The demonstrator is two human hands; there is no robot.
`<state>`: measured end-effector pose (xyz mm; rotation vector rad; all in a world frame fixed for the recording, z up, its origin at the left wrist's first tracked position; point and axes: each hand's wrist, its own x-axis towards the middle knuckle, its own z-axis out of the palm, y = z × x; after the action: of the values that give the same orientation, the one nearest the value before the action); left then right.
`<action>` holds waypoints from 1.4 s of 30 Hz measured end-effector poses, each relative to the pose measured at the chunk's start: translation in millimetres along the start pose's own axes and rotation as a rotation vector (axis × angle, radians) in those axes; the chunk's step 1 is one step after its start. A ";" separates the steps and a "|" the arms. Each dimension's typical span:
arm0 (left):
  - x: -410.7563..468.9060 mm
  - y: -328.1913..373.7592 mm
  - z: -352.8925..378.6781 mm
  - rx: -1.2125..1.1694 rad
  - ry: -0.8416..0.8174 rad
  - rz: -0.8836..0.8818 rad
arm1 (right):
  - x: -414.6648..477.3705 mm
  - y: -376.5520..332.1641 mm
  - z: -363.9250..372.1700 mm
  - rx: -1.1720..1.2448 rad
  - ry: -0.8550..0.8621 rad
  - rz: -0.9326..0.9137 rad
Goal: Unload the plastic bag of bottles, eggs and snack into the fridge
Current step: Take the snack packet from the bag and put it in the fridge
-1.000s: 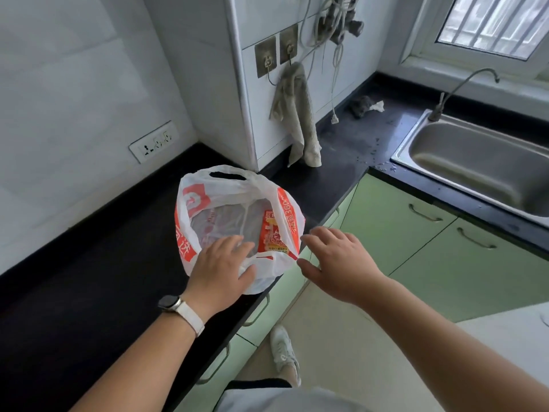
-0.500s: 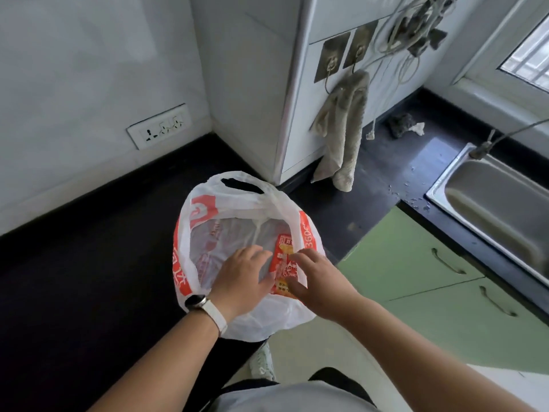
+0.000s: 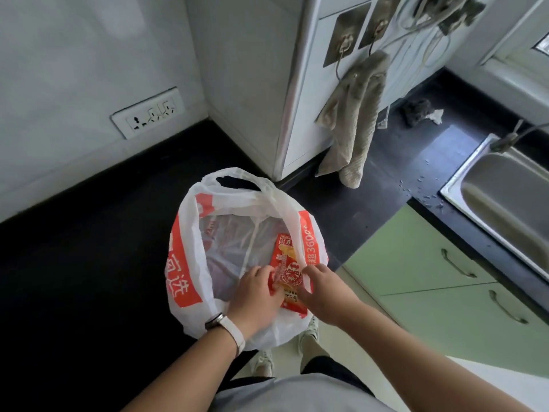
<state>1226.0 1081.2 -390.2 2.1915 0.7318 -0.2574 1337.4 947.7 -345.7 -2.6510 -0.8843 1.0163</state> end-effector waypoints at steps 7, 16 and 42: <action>14.0 18.6 -4.4 -0.365 -0.017 -0.294 | 11.8 12.4 8.2 0.077 0.017 0.041; 26.0 30.6 -7.7 -0.611 -0.162 -0.453 | 15.9 28.5 17.5 0.193 0.048 -0.010; -37.7 36.8 -88.9 -1.012 0.324 -0.354 | 10.7 -54.9 -38.6 0.262 0.118 -0.402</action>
<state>1211.9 1112.7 -292.8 1.1387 1.1180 0.2660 1343.2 1000.5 -303.3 -2.1744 -1.1115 0.8037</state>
